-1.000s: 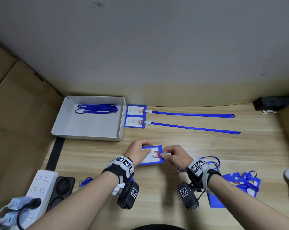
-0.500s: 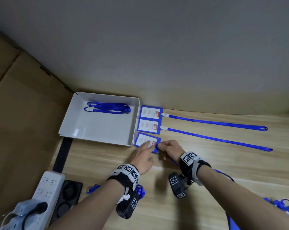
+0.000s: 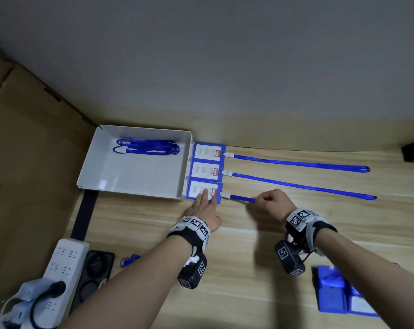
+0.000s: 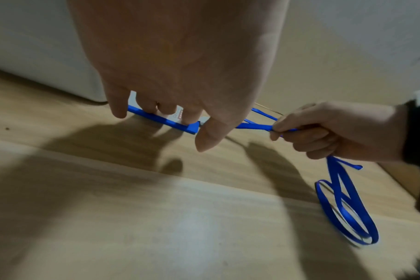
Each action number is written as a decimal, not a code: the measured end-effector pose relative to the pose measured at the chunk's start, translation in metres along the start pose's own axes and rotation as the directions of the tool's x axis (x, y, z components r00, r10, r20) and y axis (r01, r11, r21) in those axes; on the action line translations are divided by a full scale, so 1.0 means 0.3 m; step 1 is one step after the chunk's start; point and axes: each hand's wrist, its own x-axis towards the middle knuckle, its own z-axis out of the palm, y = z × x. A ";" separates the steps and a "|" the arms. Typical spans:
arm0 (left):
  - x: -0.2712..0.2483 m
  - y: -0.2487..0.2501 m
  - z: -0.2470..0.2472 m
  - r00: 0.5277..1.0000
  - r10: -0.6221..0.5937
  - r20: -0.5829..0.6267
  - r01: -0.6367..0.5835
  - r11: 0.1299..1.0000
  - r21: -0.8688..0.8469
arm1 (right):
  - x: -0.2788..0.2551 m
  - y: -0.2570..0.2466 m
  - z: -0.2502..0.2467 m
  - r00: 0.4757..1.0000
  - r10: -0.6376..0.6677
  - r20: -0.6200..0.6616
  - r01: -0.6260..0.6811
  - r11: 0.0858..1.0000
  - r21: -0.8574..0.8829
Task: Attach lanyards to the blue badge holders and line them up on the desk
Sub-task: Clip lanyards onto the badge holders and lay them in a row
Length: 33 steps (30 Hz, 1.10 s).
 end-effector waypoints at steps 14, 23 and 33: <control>0.031 0.065 -0.047 0.991 -0.109 0.078 0.105 0.993 0.048 | -0.175 0.211 -0.313 0.935 0.118 -0.333 -0.155 0.984 -0.086; 0.036 0.042 -0.044 0.994 -0.087 0.069 0.078 0.989 0.123 | -0.157 0.282 -0.288 0.895 0.059 -0.442 -0.199 0.940 -0.277; 0.041 0.021 -0.037 0.998 -0.039 0.044 0.036 0.998 0.059 | 0.091 -0.063 0.139 0.969 -0.213 -0.125 0.171 0.944 -0.282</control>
